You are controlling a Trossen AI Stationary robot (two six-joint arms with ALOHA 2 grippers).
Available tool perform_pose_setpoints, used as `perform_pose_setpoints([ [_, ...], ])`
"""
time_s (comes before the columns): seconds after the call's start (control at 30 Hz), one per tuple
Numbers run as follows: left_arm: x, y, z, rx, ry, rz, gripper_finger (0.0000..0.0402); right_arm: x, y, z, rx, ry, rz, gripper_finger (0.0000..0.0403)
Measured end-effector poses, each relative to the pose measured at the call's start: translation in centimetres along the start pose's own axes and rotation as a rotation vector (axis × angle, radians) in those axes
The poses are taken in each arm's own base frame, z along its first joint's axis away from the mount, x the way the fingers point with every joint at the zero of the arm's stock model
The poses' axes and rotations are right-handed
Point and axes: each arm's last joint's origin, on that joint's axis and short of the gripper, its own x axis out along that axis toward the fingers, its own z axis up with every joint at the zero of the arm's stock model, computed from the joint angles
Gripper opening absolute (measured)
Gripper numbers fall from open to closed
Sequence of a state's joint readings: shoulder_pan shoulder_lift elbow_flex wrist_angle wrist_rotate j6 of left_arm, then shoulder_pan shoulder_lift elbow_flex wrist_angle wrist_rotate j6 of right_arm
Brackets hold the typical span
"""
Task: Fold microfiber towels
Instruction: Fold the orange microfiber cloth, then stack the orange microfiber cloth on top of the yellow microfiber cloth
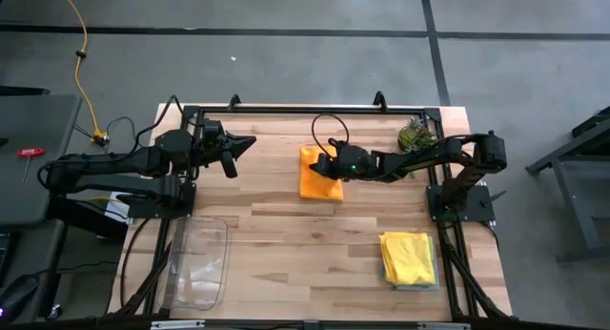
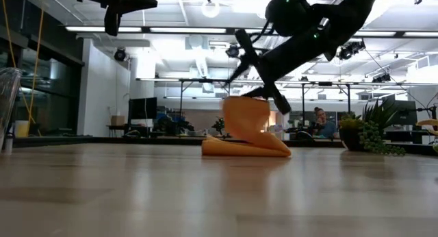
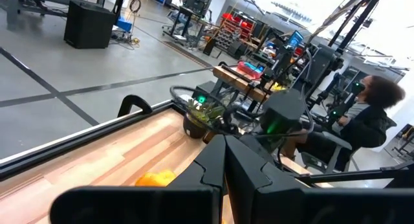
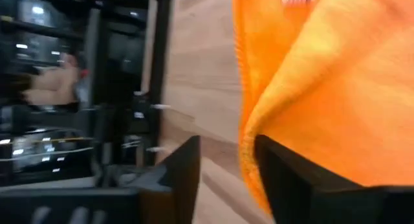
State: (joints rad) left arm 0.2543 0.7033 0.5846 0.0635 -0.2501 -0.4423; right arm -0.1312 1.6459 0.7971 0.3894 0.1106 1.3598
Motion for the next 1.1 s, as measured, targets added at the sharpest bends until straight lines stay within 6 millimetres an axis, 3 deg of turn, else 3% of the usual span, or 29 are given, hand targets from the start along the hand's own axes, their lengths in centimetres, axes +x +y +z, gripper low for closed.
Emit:
perform_pose_setpoints([
  [0.2, 0.0, 0.0, 0.0, 0.0, 0.0, 0.0, 0.0, 0.0, 1.1, 0.9, 0.0, -0.034, 0.131, 0.0202],
  [0.4, 0.0, 0.0, 0.0, -0.001, 0.0, 0.0, 0.0, -0.4, 1.9, 2.3, -0.104, 0.007, 0.237, 0.0206],
  [0.53, 0.0, 0.0, 0.0, -0.002, 0.0, 0.0, 0.0, -1.8, 2.8, 3.3, -0.206, -0.019, 0.259, 0.0206],
  [0.63, 0.0, 0.0, 0.0, -0.003, 0.0, 0.0, 0.0, -3.0, 2.6, 3.8, -0.255, -0.019, 0.154, 0.0206],
  [0.8, 0.0, 0.0, 0.0, -0.003, 0.0, 0.0, 0.0, -4.4, 0.2, 3.4, -0.277, 0.031, -0.171, 0.0206],
  [1.0, 0.0, 0.0, 0.0, -0.001, 0.0, 0.0, 0.0, -4.9, -2.7, 2.4, -0.243, 0.142, -0.464, 0.0206],
  [1.1, 0.0, 0.0, 0.0, 0.0, 0.0, 0.0, 0.0, -4.8, -3.4, 2.2, -0.222, 0.143, -0.529, 0.0206],
])
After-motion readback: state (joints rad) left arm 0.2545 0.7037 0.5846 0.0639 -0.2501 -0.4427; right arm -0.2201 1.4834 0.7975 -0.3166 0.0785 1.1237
